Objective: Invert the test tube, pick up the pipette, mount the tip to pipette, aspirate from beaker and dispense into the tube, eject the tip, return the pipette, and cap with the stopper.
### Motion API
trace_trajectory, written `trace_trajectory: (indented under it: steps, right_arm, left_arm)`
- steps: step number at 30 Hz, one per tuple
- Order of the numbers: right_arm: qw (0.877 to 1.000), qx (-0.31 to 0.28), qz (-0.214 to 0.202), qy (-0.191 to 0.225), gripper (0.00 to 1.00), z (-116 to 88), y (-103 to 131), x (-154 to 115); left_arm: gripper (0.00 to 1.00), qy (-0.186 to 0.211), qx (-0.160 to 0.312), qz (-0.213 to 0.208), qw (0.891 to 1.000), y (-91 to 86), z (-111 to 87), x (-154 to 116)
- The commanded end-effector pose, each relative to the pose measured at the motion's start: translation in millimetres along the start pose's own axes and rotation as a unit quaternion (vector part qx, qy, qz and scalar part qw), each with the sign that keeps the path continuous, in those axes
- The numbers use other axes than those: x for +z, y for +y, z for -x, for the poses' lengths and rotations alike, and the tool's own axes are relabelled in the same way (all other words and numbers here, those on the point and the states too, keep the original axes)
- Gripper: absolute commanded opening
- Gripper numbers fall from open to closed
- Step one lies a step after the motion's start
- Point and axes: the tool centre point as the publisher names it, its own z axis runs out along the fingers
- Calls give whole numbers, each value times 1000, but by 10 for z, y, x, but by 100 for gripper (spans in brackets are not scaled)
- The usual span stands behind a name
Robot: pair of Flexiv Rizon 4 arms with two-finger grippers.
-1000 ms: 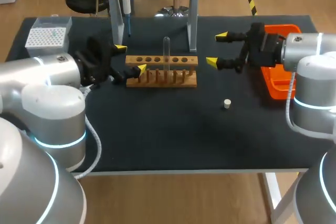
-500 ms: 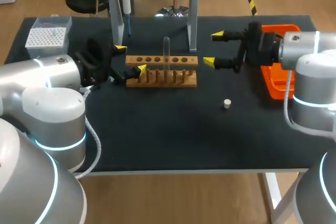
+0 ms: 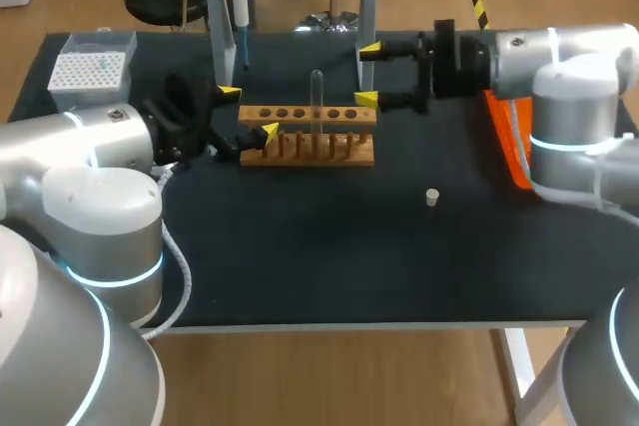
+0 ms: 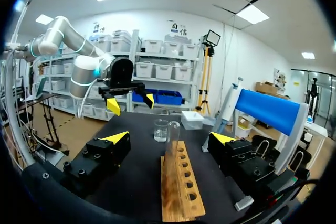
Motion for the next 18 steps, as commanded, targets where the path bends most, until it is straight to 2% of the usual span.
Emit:
trace_trajectory:
  steps: [1, 7, 18]
  right_arm:
    - [998, 5, 19, 65, 100, 177, -77, 219]
    - [996, 26, 38, 71, 100, 222, -138, 346]
    - [994, 34, 55, 86, 98, 138, -202, 448]
  left_arm:
    - [100, 0, 0, -3, 1000, 14, -1, 8]
    - [100, 0, 0, -3, 1000, 14, -1, 8]
    - [100, 0, 0, -3, 1000, 14, -1, 8]
